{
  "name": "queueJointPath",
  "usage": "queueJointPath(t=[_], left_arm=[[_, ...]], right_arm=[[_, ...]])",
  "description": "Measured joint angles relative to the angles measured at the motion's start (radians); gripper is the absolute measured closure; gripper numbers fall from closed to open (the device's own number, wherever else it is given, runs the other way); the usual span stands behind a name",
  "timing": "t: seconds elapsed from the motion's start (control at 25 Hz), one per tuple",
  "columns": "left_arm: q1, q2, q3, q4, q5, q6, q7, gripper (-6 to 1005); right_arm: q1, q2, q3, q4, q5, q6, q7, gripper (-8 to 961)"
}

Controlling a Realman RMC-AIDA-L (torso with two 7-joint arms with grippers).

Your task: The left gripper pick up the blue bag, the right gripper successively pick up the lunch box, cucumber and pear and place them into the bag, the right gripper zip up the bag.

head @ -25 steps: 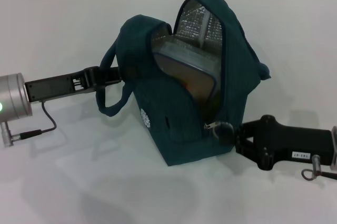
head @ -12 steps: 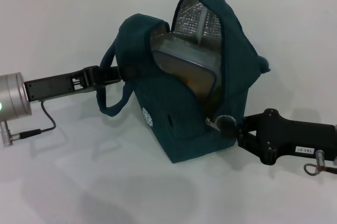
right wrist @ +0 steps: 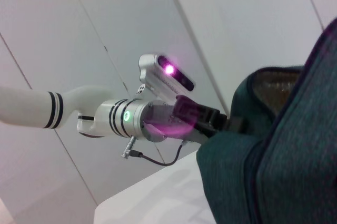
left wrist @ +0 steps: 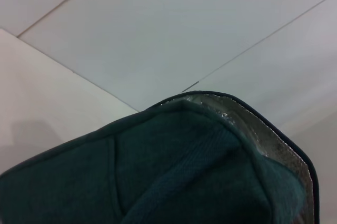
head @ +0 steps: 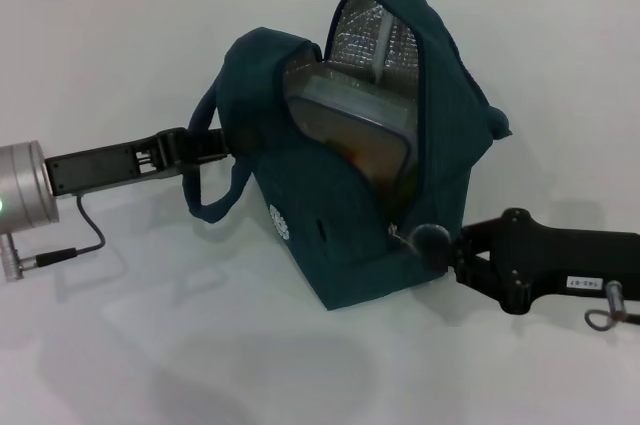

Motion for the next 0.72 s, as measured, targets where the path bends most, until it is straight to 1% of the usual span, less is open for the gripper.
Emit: queueJointPath(t=[0.2, 0.44, 0.56, 0.72], left_arm=[[-0.001, -0.001, 0.0, -0.001, 0.0, 0.0, 0.004, 852], [-0.001, -0.006, 0.007, -0.004, 0.001, 0.014, 0.02, 840], [0.002, -0.006, 0.004, -0.001, -0.005, 0.059, 0.068, 834], [0.023, 0.001, -0.001, -0.001, -0.058, 0.097, 0.195, 825]], right_arm=[[0.014, 0.012, 0.005, -0.018, 0.002, 0.002, -0.042, 947], [0.035, 0.019, 0.005, -0.048, 0.004, 0.001, -0.065, 946], [0.039, 0.02, 0.005, -0.05, 0.004, 0.001, -0.066, 946], [0.037, 0.022, 0.005, -0.049, 0.014, -0.004, -0.08, 946]])
